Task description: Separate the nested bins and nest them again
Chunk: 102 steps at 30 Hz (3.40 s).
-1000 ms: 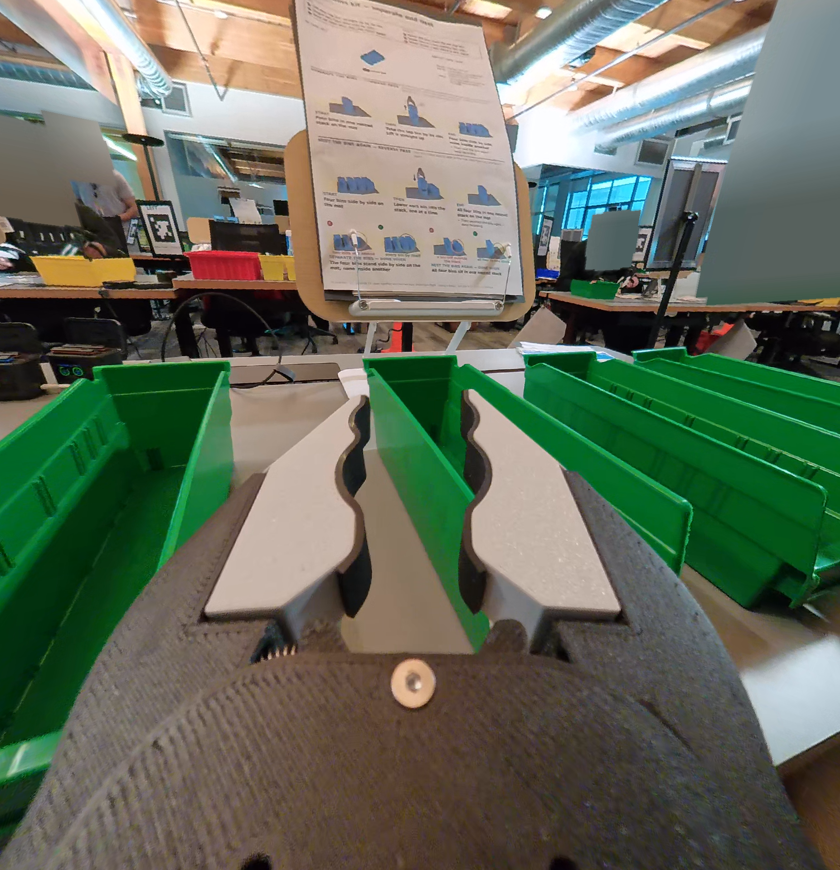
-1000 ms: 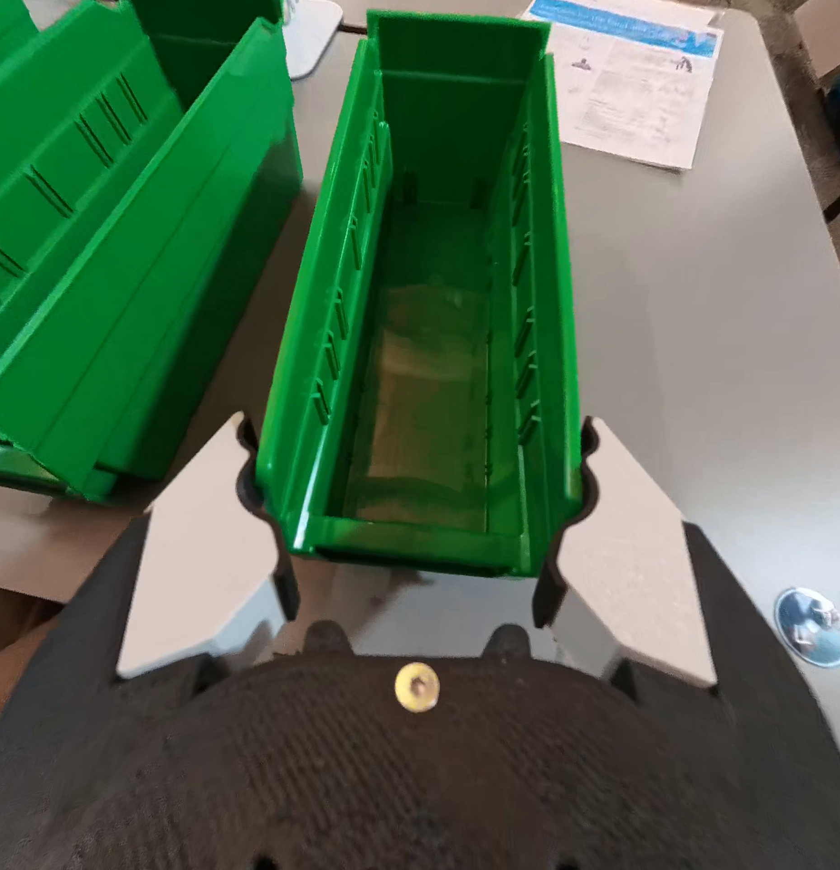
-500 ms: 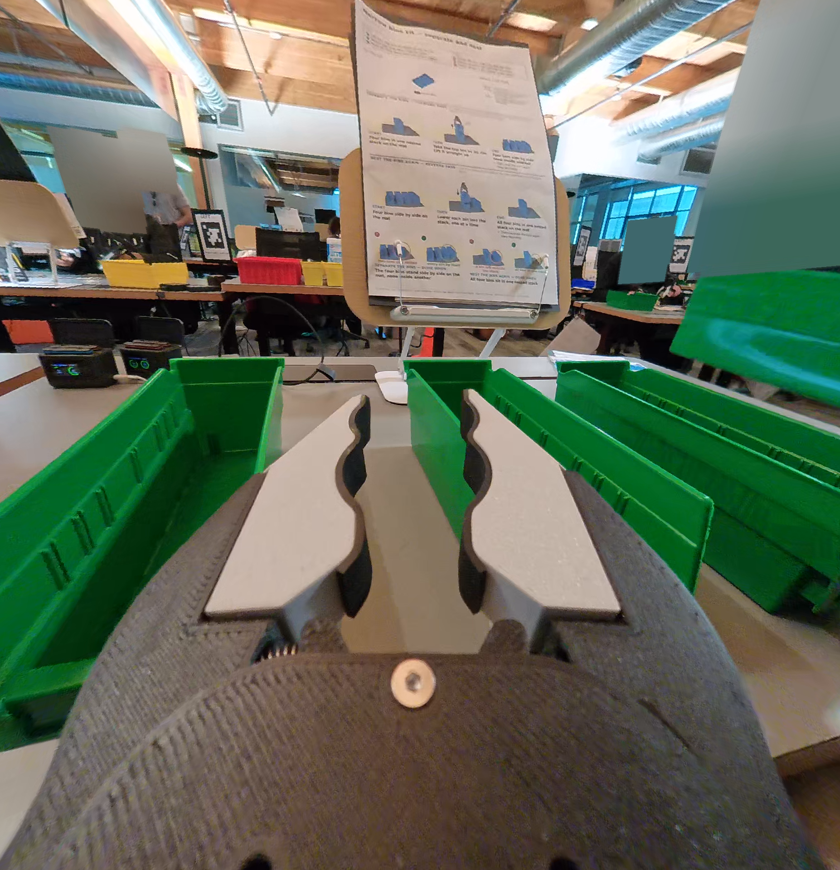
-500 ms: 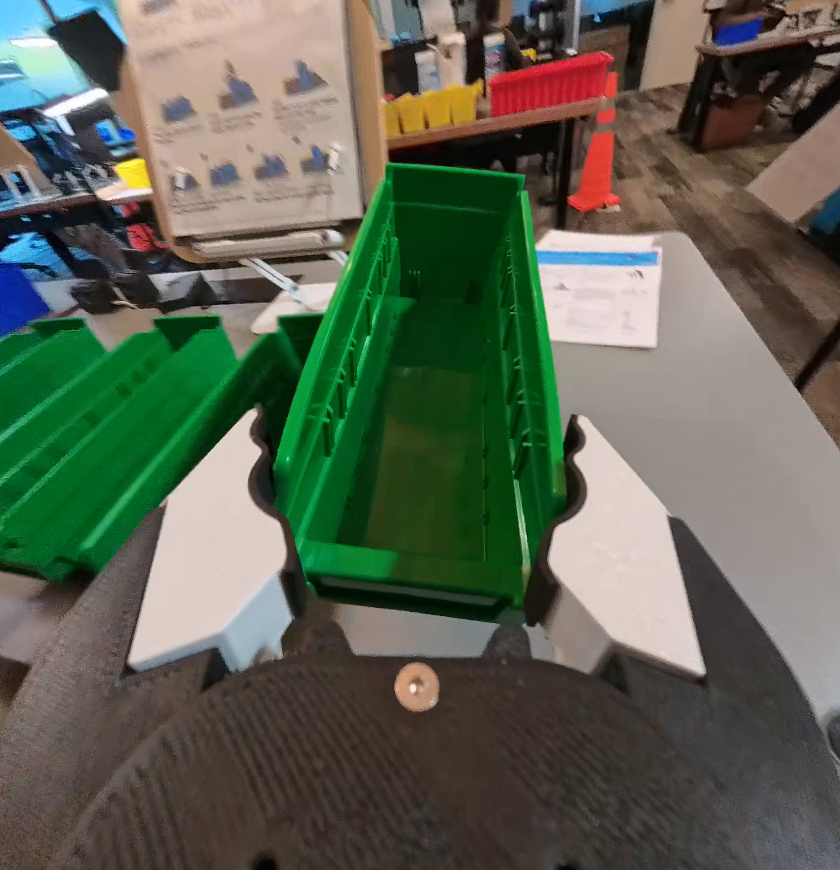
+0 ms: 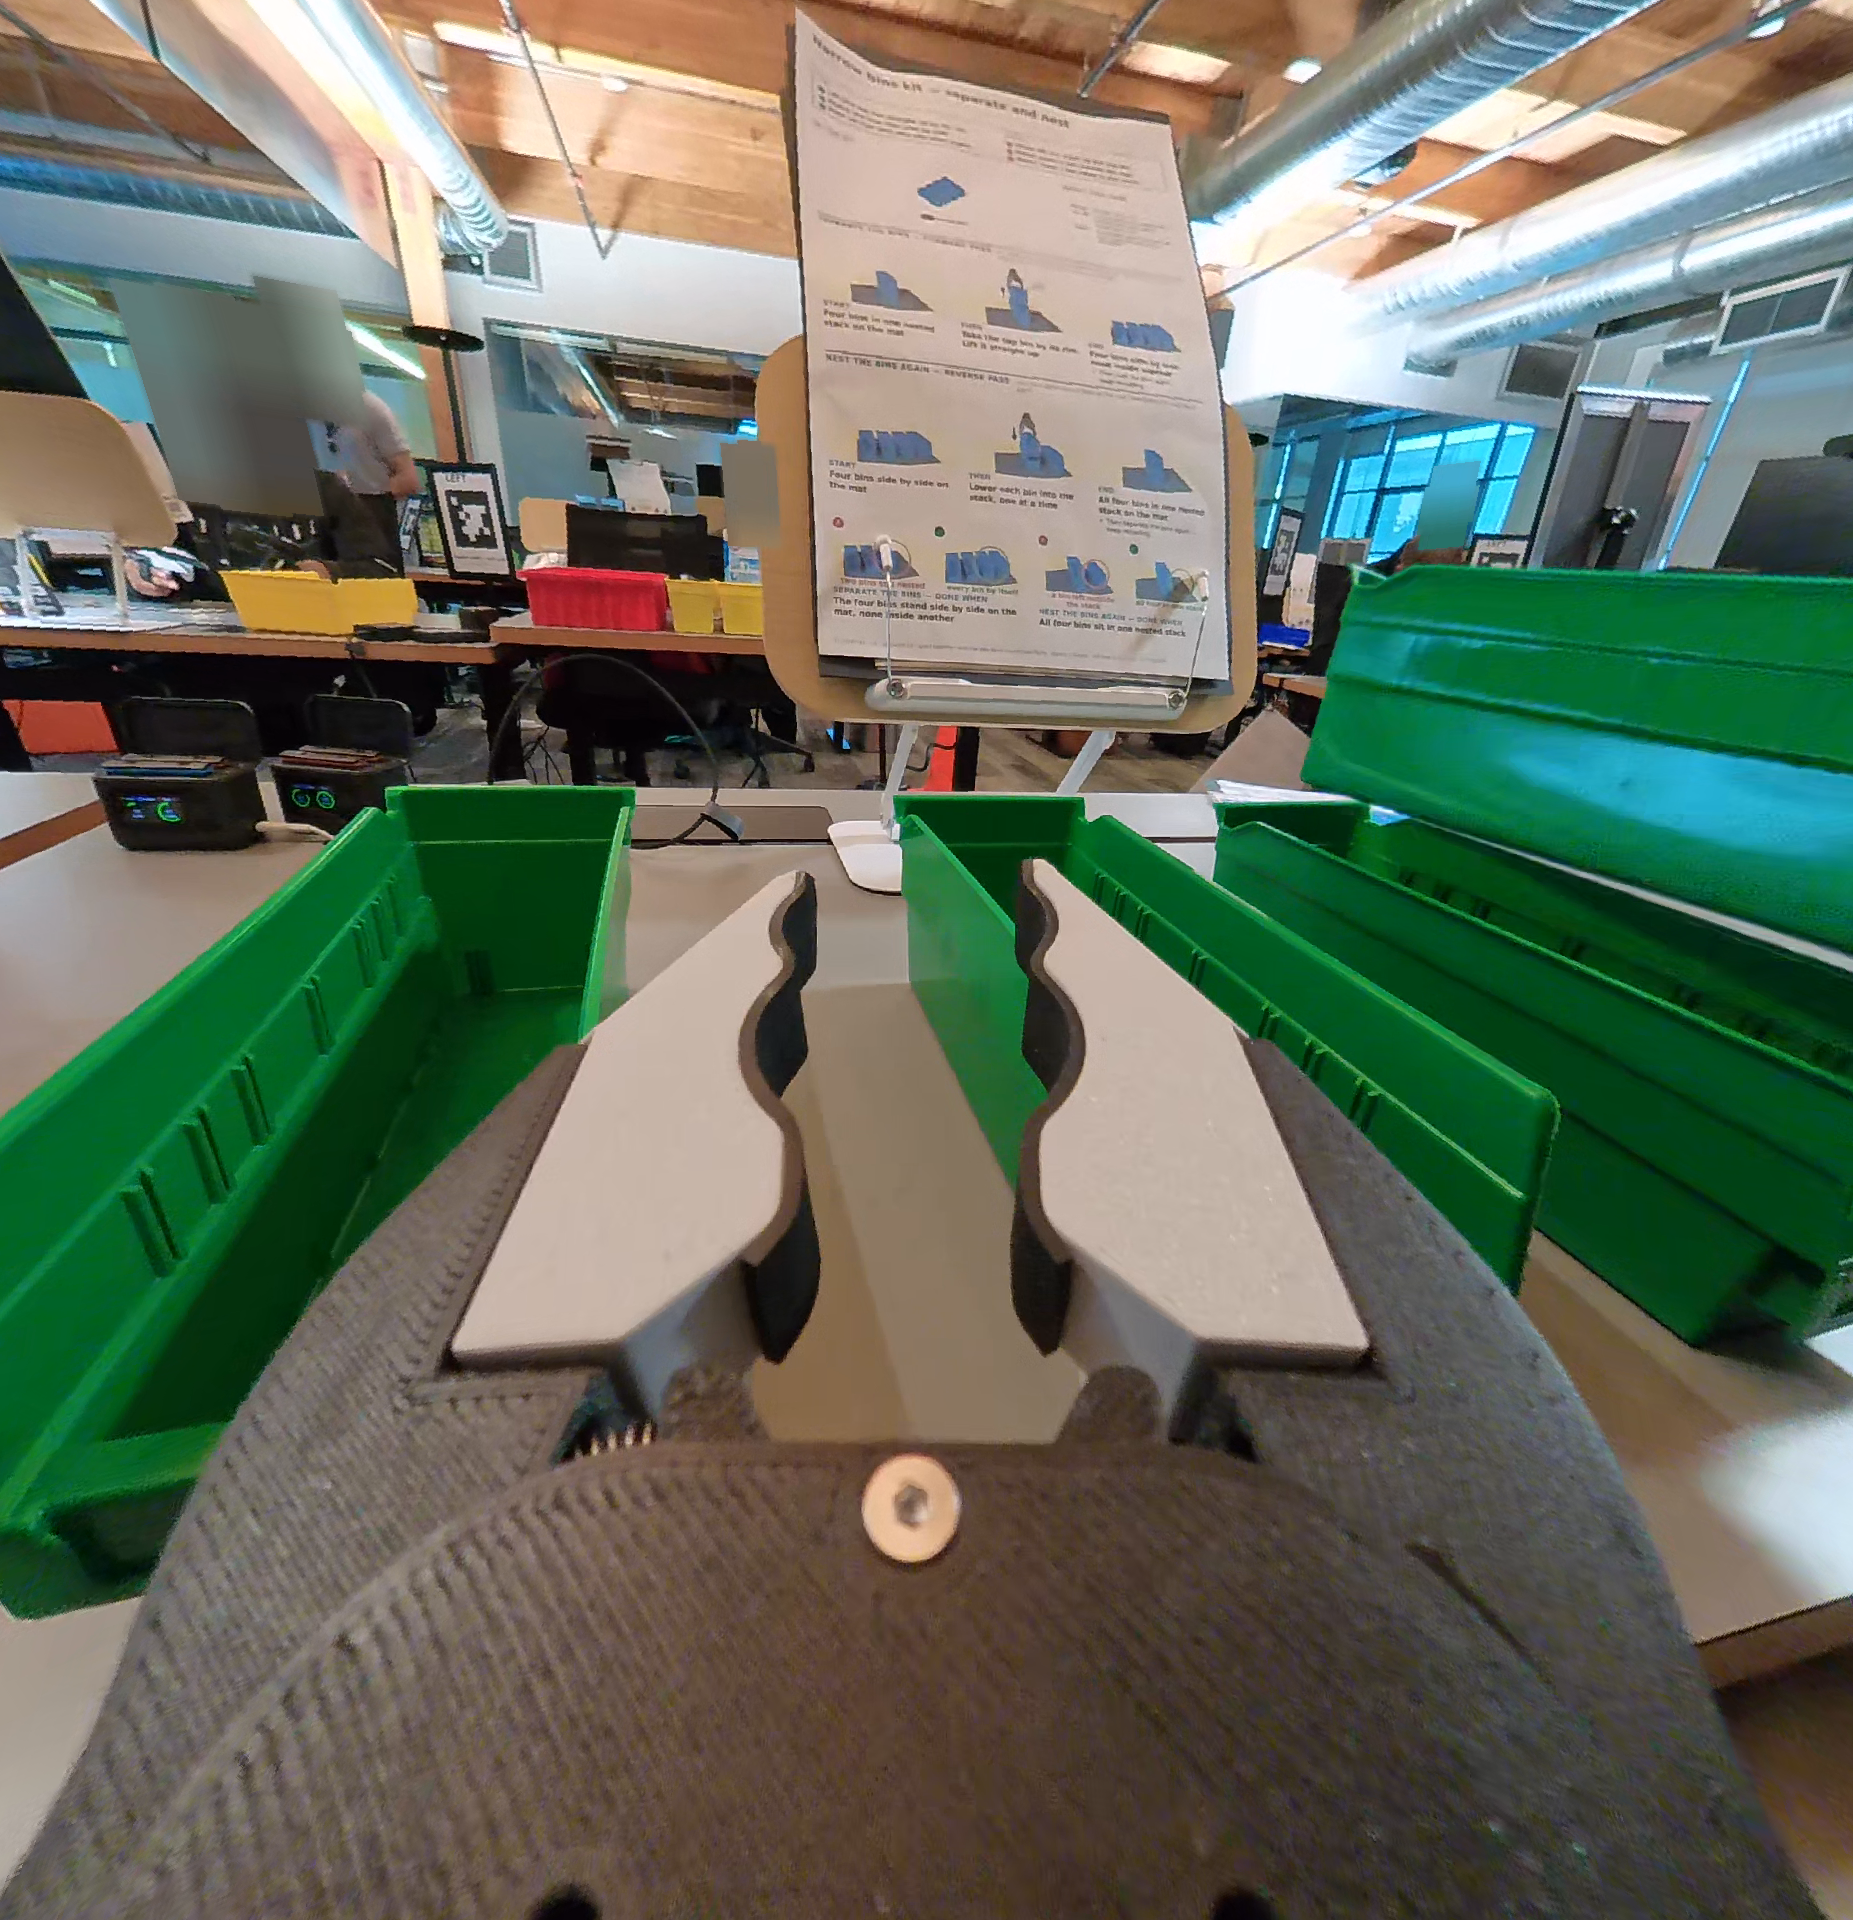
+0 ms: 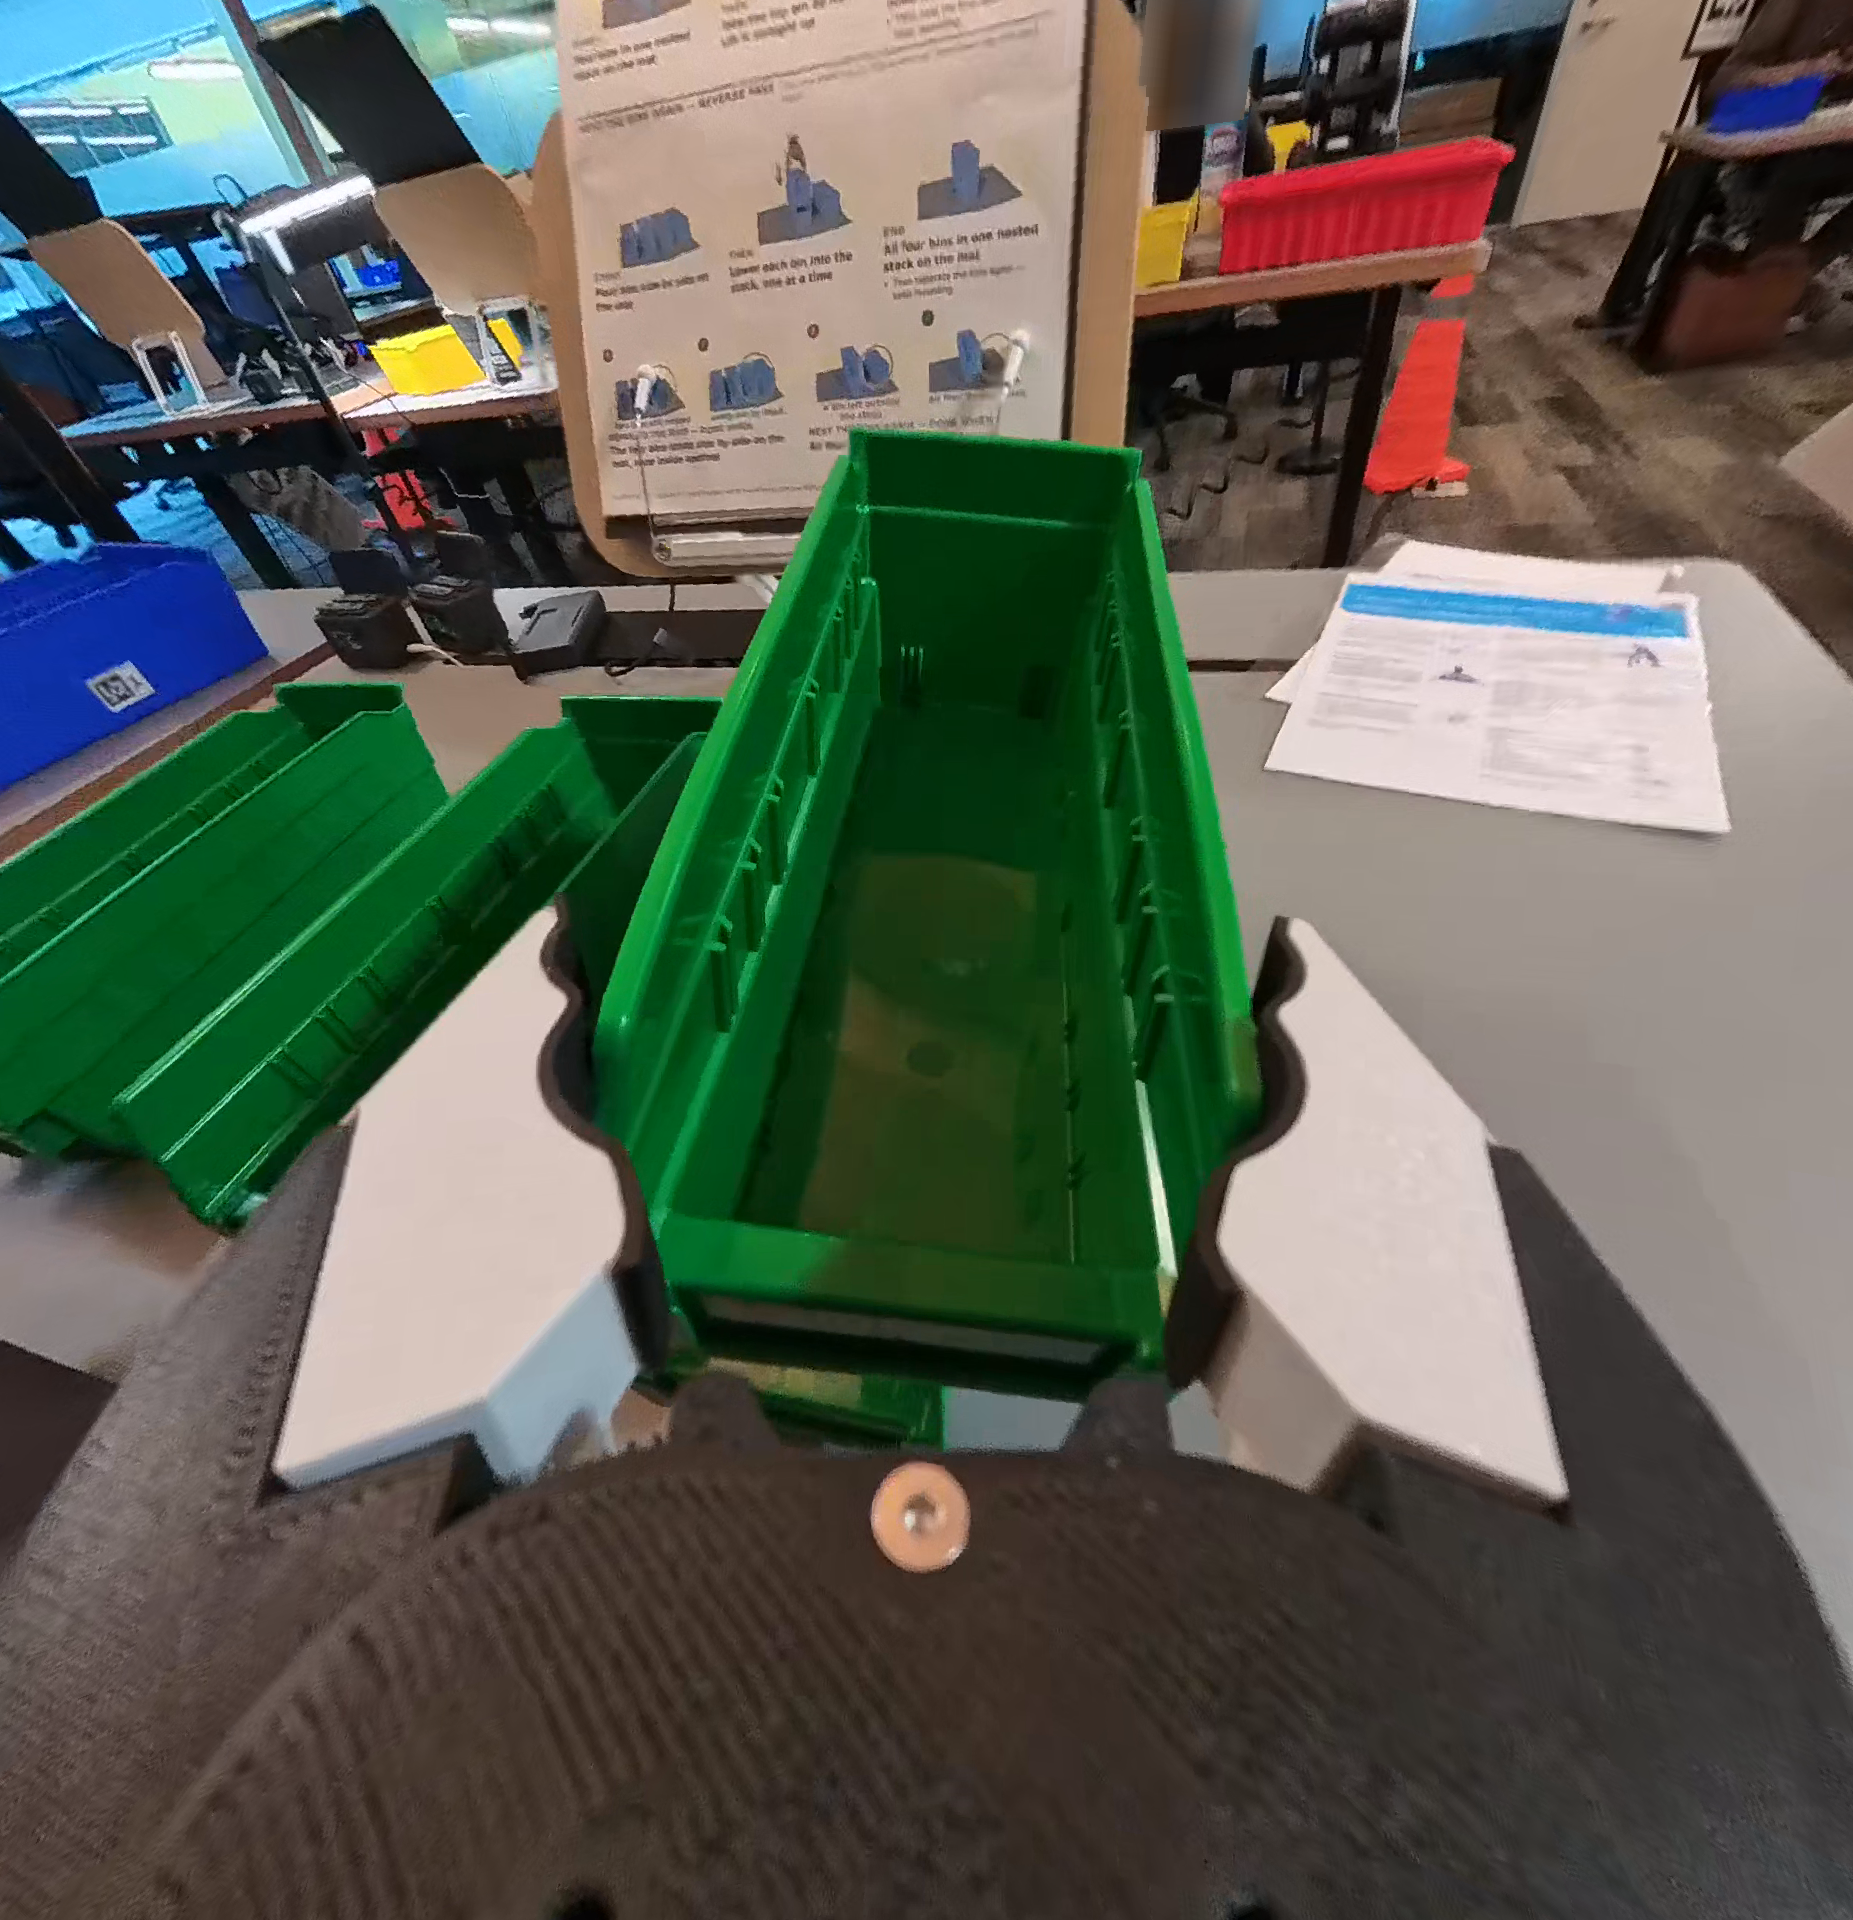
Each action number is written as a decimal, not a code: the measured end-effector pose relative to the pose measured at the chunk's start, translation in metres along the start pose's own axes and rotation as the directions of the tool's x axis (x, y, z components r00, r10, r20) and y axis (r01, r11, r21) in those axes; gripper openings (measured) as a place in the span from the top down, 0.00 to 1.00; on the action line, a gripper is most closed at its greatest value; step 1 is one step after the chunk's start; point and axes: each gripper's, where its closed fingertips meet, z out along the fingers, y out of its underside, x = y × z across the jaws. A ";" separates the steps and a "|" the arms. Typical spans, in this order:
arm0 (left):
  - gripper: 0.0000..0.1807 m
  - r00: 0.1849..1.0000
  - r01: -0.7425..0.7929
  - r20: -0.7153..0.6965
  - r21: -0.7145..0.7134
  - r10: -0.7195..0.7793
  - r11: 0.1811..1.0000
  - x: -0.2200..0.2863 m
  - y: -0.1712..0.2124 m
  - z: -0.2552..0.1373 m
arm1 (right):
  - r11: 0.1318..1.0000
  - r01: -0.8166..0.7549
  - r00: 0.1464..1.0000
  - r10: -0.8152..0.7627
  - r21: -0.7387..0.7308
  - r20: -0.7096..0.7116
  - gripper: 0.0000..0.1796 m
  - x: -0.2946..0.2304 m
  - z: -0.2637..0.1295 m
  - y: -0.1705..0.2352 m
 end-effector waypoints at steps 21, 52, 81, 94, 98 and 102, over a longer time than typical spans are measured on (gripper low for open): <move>0.78 1.000 0.013 0.000 -0.019 -0.013 1.000 -0.002 0.005 0.004 | 0.983 0.181 0.980 -0.181 -0.002 -0.085 0.17 -0.046 0.033 0.037; 0.78 1.000 0.010 0.010 -0.031 -0.010 0.999 -0.004 0.008 0.006 | 0.967 0.146 0.971 -0.100 -0.208 0.215 0.15 0.016 -0.007 0.021; 0.78 0.994 0.103 -0.034 -0.062 -0.105 0.993 -0.020 0.013 -0.010 | 0.482 0.521 0.852 -0.240 -0.705 0.465 0.31 0.013 0.062 0.065; 0.79 0.969 0.064 -0.232 -0.094 -0.085 0.993 0.031 0.013 -0.026 | 0.692 0.294 0.927 -0.037 -0.660 0.374 0.46 0.006 0.082 0.022; 0.79 0.969 0.064 -0.234 -0.091 -0.084 0.994 0.032 0.011 -0.026 | 0.737 0.305 0.930 -0.094 -0.603 0.355 0.47 0.003 0.081 0.010; 0.78 0.969 0.068 -0.231 -0.096 -0.089 0.993 0.032 0.012 -0.026 | 0.778 0.301 0.932 -0.116 -0.552 0.344 0.48 0.001 0.085 0.012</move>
